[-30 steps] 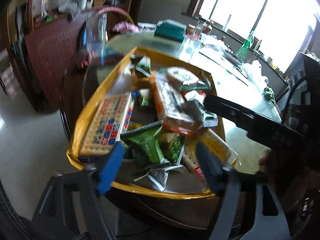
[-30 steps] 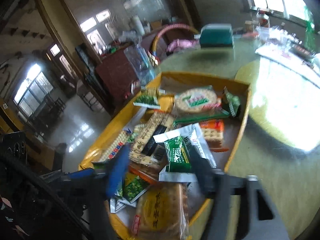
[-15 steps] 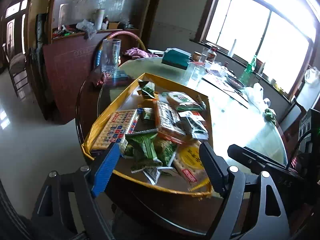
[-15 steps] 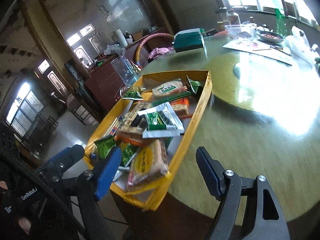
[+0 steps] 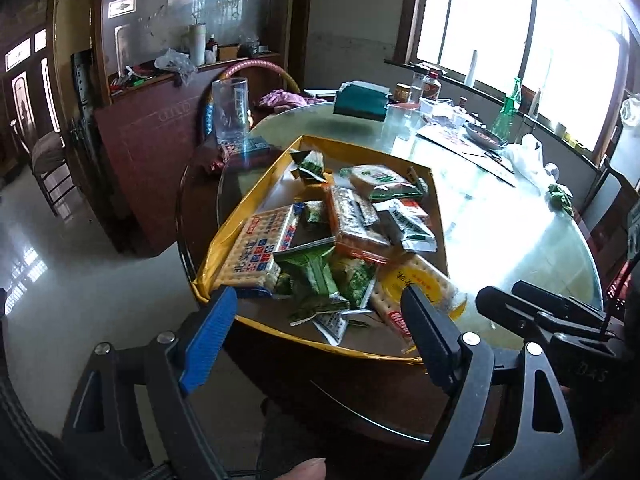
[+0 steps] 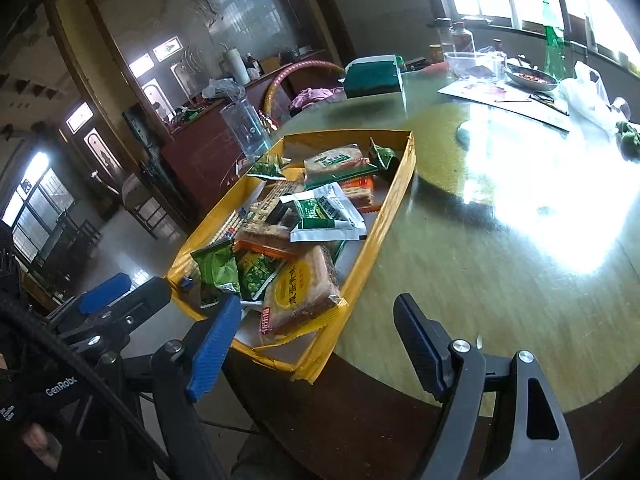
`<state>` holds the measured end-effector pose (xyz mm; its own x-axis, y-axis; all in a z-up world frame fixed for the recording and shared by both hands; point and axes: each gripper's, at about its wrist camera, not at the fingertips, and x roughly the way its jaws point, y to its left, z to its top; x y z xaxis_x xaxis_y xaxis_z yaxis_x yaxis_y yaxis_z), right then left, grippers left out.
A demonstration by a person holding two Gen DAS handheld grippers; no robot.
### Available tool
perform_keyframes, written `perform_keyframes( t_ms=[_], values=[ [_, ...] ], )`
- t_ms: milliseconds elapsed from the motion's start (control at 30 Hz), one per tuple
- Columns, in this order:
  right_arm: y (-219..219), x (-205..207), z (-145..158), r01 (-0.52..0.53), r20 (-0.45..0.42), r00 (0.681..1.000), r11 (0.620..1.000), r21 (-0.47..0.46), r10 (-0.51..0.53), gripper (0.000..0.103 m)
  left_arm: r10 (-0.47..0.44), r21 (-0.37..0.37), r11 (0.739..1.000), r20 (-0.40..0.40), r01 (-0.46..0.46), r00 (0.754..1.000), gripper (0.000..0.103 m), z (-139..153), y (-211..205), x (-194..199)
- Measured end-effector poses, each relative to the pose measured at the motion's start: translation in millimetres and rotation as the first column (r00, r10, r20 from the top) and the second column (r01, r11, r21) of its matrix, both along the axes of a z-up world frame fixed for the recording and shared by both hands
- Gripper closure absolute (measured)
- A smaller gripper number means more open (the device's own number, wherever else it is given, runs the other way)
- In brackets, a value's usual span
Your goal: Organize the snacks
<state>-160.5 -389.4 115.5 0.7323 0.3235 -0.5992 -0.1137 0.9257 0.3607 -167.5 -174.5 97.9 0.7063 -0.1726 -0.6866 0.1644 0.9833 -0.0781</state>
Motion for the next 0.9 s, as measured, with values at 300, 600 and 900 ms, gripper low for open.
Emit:
perform_keyframes(
  t_ms=[300,600,900],
  values=[
    [6,4,-11,0.021,-0.027,0.999,1.0,-0.008,-0.021,0.024,0.012,0.038,0.999,0.012,-0.013,1.0,0.019,-7,4,-2],
    [17,-1,-8,0.011,-0.01,1.0,0.999,-0.032,-0.011,0.024,0.012,0.059,0.998,0.026,-0.014,1.0,0.018,-9,4,-5],
    [29,6,-2,0.002,0.01,1.0,0.999,-0.047,-0.002,0.024,0.025,0.084,0.996,0.047,-0.029,0.999,0.018,-10,7,-2]
  ],
)
